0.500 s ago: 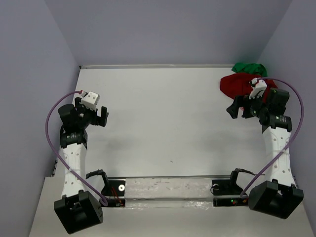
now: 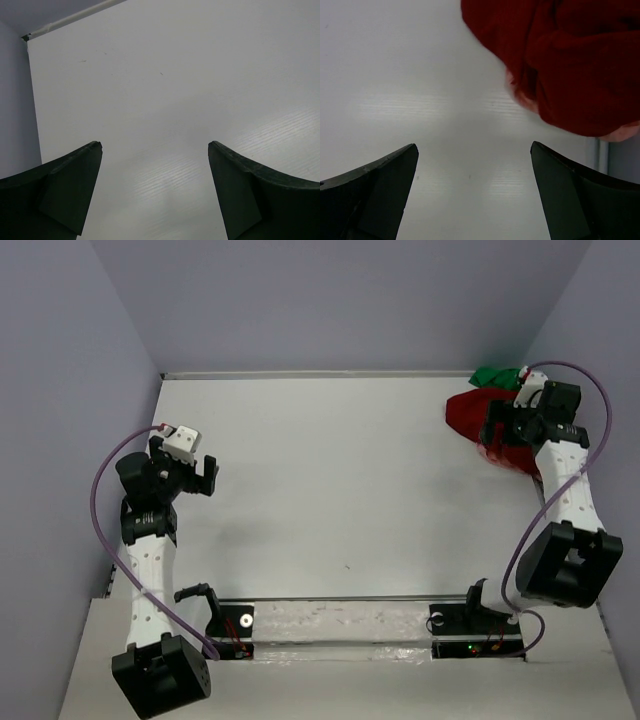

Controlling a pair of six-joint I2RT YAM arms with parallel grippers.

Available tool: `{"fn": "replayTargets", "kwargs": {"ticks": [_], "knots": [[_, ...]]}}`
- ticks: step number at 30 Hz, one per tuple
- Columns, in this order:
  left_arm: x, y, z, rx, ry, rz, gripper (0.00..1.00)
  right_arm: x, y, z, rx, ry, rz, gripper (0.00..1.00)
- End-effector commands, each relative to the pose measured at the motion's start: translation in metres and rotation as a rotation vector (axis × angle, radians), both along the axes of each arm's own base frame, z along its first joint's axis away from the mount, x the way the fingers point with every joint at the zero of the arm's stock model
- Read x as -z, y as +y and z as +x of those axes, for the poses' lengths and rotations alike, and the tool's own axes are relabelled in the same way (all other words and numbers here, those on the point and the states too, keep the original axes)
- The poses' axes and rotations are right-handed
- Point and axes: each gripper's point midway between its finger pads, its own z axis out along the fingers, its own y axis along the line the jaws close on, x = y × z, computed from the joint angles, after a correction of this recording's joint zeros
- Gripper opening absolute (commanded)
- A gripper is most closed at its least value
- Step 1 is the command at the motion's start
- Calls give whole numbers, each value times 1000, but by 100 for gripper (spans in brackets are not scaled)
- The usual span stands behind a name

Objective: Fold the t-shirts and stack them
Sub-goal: Grab crumpled tshirt from the corner of the board with the right arm

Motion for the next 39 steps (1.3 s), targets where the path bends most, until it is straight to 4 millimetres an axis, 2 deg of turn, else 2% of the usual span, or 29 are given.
{"fn": "replayTargets", "kwargs": {"ticks": [1, 3, 5, 7, 13, 16, 21, 25, 29, 32, 33, 34, 35, 37, 39], "knots": [[-16, -1, 2, 11, -70, 13, 99, -33, -48, 31, 148, -60, -163, 100], [-15, -3, 2, 24, -70, 13, 99, -33, -55, 39, 171, -42, -173, 100], [-11, -3, 3, 25, -58, 7, 99, -20, -62, 50, 195, 3, -168, 100], [-9, -3, 4, 28, -49, 5, 99, -23, -69, 59, 220, 13, -175, 99], [-3, -4, 2, 37, -31, 9, 99, 10, -85, 77, 255, 97, -195, 94], [-2, -4, 2, 39, -29, 9, 99, 29, -88, 83, 254, 141, -196, 81], [1, -6, 0, 51, -26, 11, 99, 58, -97, 86, 258, 214, -227, 73], [4, -7, 0, 63, -16, 9, 99, 85, -112, 89, 277, 289, -289, 60], [6, -9, 1, 69, -6, 5, 99, 88, -116, 91, 282, 298, -305, 36], [8, -10, 1, 77, 0, 0, 99, 83, -118, 91, 287, 290, -314, 22], [7, -10, 1, 77, -3, 1, 99, 79, -118, 90, 287, 282, -321, 14], [8, -10, 1, 78, 1, -1, 99, 76, -118, 90, 287, 276, -323, 11], [8, -10, 1, 81, -1, -2, 99, 71, -118, 90, 283, 269, -325, 5], [8, -11, 1, 83, -3, 0, 99, 57, -117, 87, 276, 248, -333, 0], [8, -10, 0, 82, -2, 0, 99, 40, -112, 82, 259, 220, -328, 0]]}}
